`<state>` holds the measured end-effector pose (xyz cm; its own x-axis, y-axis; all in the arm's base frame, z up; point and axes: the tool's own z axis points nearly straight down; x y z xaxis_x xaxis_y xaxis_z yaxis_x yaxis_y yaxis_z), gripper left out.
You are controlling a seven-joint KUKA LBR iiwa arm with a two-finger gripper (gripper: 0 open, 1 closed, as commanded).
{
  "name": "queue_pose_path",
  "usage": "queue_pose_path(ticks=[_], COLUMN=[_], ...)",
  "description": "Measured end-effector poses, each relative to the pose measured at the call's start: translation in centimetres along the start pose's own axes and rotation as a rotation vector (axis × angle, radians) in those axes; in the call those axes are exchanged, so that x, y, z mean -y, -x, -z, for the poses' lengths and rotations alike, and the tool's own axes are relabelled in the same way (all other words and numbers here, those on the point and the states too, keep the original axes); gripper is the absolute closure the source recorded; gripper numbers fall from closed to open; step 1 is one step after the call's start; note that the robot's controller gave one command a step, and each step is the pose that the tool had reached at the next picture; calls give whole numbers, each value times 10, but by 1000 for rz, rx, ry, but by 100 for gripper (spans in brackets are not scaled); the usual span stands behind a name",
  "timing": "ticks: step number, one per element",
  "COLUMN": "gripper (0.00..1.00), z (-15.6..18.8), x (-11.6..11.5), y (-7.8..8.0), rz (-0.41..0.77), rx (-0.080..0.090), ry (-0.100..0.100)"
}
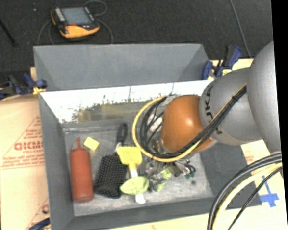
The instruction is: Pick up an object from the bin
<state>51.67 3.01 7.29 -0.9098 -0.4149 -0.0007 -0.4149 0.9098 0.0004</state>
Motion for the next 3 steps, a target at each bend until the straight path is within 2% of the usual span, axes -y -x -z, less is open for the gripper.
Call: queue_pose_path(ticks=[1,2,3], gripper=[100,100,100], z=[4,25,39], x=[0,0,1], y=[-1,-3,0], rz=[0,-1,-1], rx=[-2,-6,5], ry=[1,1,-3])
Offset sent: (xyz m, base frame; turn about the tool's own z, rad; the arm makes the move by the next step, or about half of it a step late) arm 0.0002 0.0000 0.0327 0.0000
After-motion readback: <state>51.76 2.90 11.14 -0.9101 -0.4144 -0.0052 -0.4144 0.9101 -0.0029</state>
